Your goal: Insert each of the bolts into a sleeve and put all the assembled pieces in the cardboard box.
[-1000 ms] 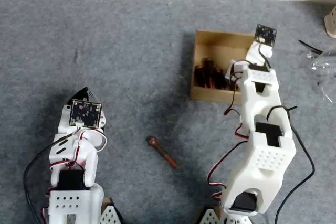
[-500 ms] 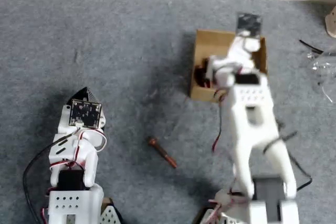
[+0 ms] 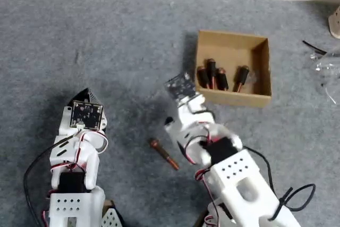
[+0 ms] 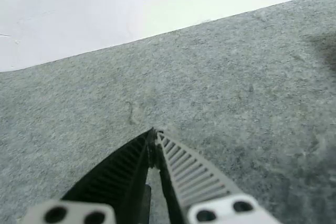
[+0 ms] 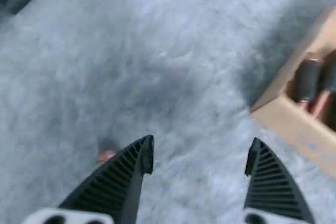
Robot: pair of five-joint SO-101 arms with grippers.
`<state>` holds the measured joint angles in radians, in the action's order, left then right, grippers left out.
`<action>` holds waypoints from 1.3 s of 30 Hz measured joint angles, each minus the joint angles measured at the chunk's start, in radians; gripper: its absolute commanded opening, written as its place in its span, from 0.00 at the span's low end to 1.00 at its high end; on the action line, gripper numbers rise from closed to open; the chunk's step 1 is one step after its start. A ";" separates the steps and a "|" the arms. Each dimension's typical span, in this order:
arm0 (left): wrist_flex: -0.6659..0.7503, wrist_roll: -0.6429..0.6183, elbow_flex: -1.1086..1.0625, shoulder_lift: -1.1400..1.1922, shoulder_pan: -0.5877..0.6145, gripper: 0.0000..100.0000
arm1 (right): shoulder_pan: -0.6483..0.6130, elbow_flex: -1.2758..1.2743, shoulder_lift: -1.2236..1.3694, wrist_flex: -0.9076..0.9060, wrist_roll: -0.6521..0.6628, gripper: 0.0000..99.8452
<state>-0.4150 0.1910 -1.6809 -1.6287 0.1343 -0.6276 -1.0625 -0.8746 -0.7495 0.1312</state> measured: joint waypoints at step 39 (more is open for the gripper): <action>0.000 0.000 0.000 0.000 0.038 0.00 | -0.282 0.009 0.462 -0.006 0.043 0.25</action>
<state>-0.4150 0.1910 -1.6809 -1.6287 0.1726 -0.9099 -1.0533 -0.4127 -0.7557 0.1741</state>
